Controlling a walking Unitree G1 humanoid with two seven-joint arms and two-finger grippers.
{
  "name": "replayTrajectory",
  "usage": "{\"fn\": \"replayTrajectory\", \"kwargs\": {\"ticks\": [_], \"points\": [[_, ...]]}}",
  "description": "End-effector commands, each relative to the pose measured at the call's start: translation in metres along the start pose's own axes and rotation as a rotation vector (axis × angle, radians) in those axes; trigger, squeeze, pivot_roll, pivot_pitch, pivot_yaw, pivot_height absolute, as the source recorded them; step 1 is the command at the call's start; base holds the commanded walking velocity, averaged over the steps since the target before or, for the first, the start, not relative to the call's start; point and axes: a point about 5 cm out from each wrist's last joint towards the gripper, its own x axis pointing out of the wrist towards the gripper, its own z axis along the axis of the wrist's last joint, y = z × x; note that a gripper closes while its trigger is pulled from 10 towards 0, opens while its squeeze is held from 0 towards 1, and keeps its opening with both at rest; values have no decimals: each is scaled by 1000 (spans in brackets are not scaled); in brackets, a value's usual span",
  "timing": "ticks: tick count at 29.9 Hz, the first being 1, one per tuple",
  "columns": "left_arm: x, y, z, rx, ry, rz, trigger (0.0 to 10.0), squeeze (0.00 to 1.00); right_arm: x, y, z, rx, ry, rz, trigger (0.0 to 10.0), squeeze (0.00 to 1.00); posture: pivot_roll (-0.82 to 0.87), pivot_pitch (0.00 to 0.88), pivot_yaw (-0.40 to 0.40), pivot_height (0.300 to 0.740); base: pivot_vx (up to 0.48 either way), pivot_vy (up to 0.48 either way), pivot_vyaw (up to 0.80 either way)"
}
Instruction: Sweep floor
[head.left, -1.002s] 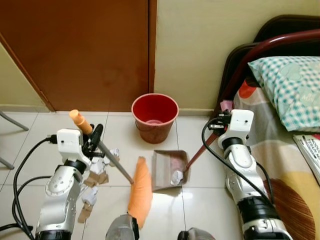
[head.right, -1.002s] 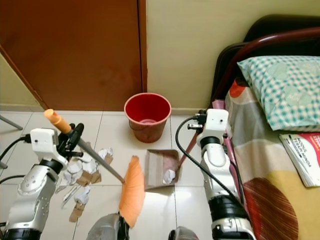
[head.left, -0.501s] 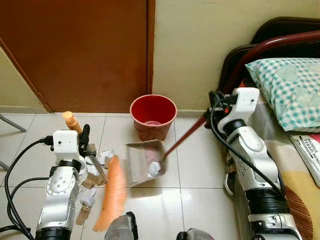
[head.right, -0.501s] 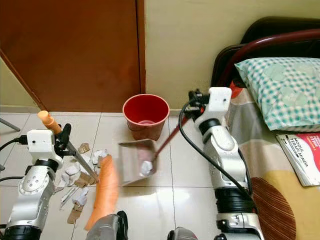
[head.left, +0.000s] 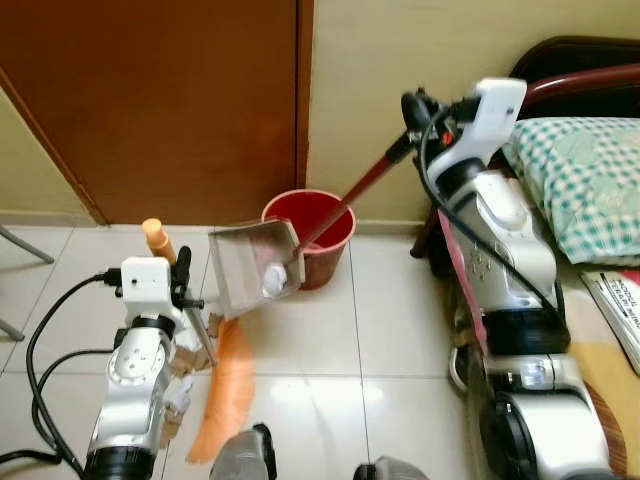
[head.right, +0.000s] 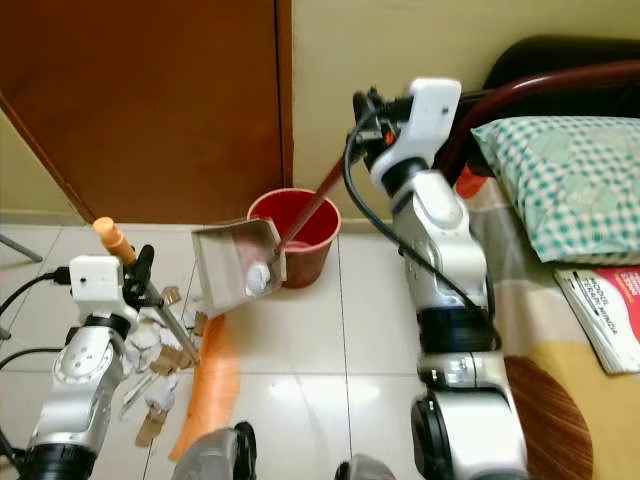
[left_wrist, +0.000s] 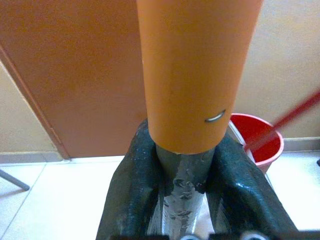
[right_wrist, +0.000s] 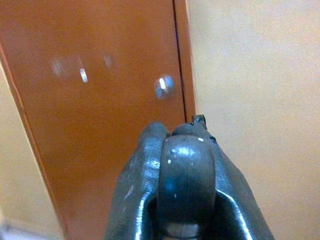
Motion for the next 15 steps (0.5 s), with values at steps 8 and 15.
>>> {"fn": "replayTrajectory", "kwargs": {"ticks": [8,15], "points": [[-1,-12,-9,-4,38,-43,10000,0,28,26,46,-245,-246,81,10000,0,31,61,-20,740,0,0,0],[-1,-12,-9,-5,38,-43,10000,0,27,47,26,-448,-259,119,10000,0,31,61,-20,740,0,0,0]]}}
